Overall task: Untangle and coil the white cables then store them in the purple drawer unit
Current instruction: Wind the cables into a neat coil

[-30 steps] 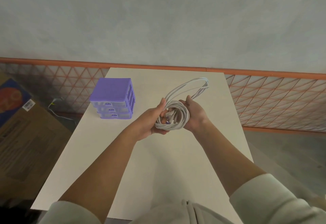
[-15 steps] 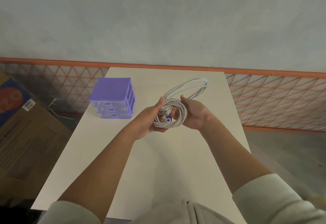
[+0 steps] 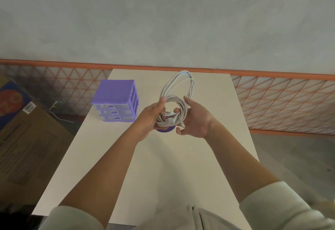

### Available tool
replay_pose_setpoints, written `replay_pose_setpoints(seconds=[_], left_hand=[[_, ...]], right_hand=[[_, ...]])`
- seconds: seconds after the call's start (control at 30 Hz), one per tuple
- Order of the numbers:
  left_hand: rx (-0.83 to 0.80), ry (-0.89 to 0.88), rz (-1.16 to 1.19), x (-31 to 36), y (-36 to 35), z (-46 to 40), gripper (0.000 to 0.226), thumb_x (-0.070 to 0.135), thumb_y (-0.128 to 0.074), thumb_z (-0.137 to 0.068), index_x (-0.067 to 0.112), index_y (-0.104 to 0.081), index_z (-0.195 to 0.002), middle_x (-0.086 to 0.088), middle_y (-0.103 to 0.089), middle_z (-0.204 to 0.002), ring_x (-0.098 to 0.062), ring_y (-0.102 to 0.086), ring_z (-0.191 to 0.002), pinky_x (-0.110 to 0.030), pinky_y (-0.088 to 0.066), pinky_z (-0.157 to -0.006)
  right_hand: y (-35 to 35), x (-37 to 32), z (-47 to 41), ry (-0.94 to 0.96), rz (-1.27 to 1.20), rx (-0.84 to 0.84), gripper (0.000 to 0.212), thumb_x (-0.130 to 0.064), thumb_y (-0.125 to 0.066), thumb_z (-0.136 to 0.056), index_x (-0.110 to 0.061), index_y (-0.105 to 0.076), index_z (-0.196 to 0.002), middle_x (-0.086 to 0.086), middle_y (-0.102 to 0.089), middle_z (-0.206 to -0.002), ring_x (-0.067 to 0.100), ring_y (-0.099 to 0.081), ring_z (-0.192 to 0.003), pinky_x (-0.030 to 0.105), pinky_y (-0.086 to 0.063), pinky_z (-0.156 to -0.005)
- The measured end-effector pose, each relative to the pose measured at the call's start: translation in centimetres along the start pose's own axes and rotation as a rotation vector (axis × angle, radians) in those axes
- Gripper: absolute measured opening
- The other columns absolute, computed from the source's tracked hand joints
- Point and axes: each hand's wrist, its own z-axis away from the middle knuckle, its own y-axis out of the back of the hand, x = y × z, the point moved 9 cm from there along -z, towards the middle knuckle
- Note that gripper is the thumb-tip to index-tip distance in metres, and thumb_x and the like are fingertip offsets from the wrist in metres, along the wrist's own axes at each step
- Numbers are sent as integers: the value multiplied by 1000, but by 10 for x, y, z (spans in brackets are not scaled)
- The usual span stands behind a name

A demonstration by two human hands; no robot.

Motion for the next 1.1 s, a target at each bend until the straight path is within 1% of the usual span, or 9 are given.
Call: replay_pose_setpoints(seconds=[0.07,0.2,0.33,0.4,0.47,0.63,0.87,0.97,1.1], left_hand=[[40,-47,-92,5,3,-2,48,63,-48,-89,18,-47,-71,2,-54,-65,-18,-59,-70,-31,-56,-68],[104,-126,-251,16,7,0,49,62,-46,-91,15,-50,-74,4,-55,-64,-10,-57,-61,-26,-55,-64],[178,-205,-364,28,14,2,51,58,-45,-93,12,-50,-72,3,-52,-63,1,-52,-49,-15,-47,-49],[209,-228,-394,30,20,1,52,61,-46,-91,14,-51,-70,6,-53,-60,-3,-54,-53,-24,-53,-58],[233,-228,-373,30,26,-1,52,63,-48,-90,15,-52,-70,7,-53,-57,-11,-57,-58,-38,-58,-67],[280,-217,-346,26,32,3,47,57,-51,-91,15,-52,-72,-2,-53,-63,-17,-56,-58,-37,-60,-59],[383,-231,-317,23,43,4,53,61,-50,-89,10,-53,-74,-6,-55,-64,-20,-57,-61,-52,-58,-70],[440,-237,-292,27,53,6,54,58,-50,-92,5,-53,-78,-5,-55,-62,-10,-58,-50,-39,-57,-56],[569,-244,-259,36,74,12,48,48,-46,-98,11,-44,-68,-5,-48,-62,4,-52,-40,-9,-38,-37]], right_hand=[[-8,-1,5,16,36,-39,60,-72,-46,-85,-17,-66,-72,3,-61,-78,21,-61,-73,33,-43,-67],[-17,-3,5,62,264,-61,12,-23,-68,-87,-17,-68,-76,3,-65,-81,15,-60,-75,27,-42,-67],[-14,-3,-2,63,198,-59,22,4,-64,-84,-10,-54,-71,17,-59,-86,22,-63,-69,27,-51,-56],[-12,2,-1,41,241,-32,11,-7,-67,-87,-4,-63,-97,15,-63,-96,22,-65,-77,33,-56,-65],[-6,8,-1,0,415,35,34,-29,-66,-91,-2,-66,-113,9,-65,-97,19,-62,-78,36,-57,-71],[-10,8,3,-17,730,145,44,-46,-51,-96,-12,-71,-77,2,-65,-74,16,-57,-62,35,-58,-71],[-15,-10,4,98,732,249,37,-41,-60,-93,-9,-67,-75,2,-60,-66,14,-56,-56,34,-60,-70],[-27,-18,12,176,736,160,34,-38,-62,-92,-10,-66,-73,4,-59,-66,15,-57,-59,32,-60,-73],[-33,-16,27,192,930,41,38,-30,-56,-95,-13,-54,-61,-3,-54,-54,15,-56,-58,10,-39,-47]])
